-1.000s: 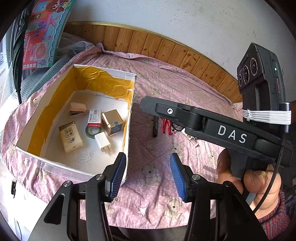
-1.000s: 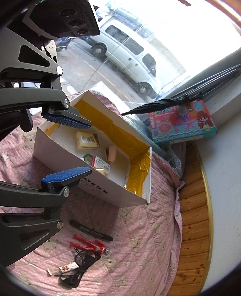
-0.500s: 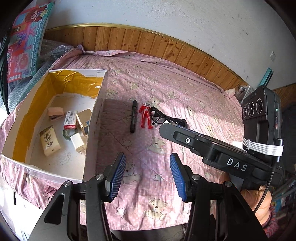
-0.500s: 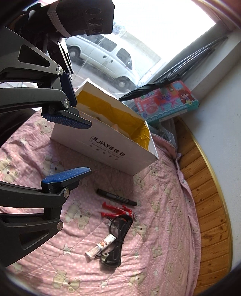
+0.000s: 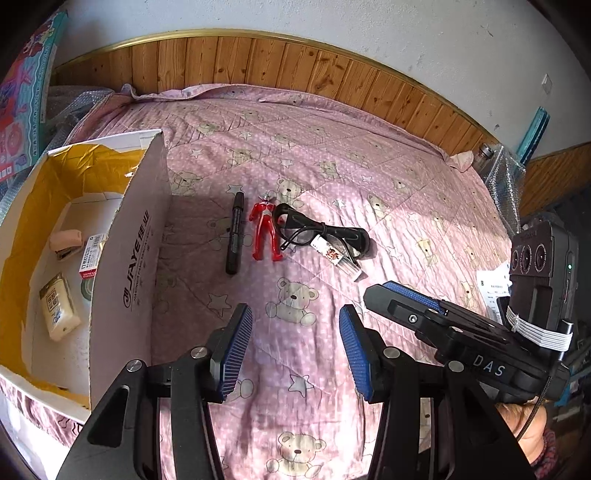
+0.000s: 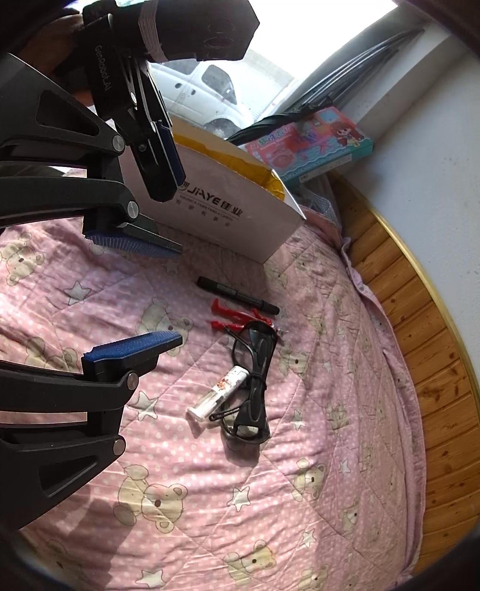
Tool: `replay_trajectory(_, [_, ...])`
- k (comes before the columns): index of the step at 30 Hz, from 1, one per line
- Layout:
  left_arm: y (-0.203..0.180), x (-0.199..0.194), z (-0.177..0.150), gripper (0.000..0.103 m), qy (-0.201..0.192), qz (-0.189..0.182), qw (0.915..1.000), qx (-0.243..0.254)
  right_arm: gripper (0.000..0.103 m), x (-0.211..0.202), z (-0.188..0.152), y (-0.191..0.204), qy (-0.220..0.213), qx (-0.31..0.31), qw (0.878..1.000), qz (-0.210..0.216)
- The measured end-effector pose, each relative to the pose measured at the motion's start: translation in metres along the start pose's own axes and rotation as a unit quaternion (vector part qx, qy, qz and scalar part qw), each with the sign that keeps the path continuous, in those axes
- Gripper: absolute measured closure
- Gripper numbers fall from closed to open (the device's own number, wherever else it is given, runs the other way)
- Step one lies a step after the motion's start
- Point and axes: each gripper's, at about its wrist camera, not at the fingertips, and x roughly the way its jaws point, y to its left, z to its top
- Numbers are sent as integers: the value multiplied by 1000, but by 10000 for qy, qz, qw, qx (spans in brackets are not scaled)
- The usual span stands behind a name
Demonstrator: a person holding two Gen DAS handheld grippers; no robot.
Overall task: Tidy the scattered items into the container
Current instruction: 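Grasp the black marker with the left gripper while the right gripper grasps the clear tube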
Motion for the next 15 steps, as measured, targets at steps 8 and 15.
replay_trajectory(8, [22, 67, 29, 53, 251, 373, 9989, -102, 60, 28, 16, -32, 174, -235, 9983, -506])
replay_trajectory(15, [49, 119, 53, 53, 315, 671, 9964, -405, 61, 67, 30, -43, 388, -770, 9922, -902])
